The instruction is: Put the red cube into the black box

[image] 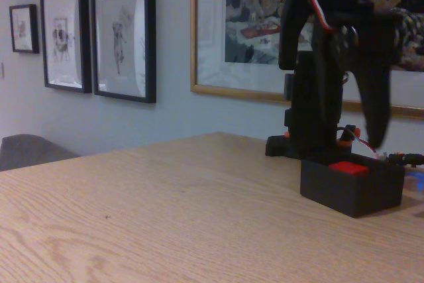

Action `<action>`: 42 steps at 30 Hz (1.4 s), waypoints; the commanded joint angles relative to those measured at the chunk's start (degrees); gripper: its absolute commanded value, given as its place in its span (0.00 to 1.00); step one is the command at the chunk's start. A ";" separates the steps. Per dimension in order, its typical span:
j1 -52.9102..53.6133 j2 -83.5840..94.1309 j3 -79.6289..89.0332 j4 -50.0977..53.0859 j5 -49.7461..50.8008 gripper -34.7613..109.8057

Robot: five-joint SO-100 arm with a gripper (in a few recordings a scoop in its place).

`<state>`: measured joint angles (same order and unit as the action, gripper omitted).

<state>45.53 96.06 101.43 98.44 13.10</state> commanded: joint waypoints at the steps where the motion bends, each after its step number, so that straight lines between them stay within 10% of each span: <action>1: -1.85 4.57 -4.57 1.05 -0.62 0.44; 18: -34.19 20.65 16.61 -19.69 -12.48 0.28; 42: -34.37 33.40 29.79 -26.72 -15.29 0.24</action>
<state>10.99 127.44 130.96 71.02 -1.49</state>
